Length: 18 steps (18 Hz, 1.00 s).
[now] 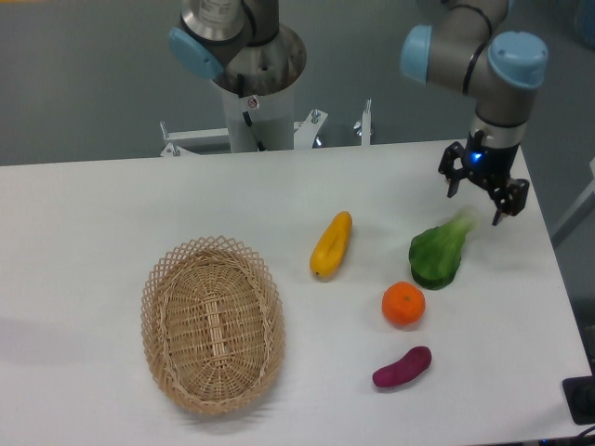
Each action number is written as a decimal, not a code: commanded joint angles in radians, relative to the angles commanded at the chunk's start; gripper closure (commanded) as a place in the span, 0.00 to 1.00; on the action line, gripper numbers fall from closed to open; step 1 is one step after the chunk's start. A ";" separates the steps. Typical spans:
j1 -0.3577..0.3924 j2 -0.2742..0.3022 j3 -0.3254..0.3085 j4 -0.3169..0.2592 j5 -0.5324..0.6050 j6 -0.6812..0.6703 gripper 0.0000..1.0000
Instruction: Place the green vegetable on the table
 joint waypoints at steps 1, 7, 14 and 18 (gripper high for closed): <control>0.000 0.009 0.026 -0.008 0.005 -0.002 0.00; 0.011 0.060 0.114 -0.167 0.026 0.018 0.00; 0.058 0.064 0.221 -0.414 0.023 0.136 0.00; 0.097 0.074 0.221 -0.416 0.020 0.215 0.00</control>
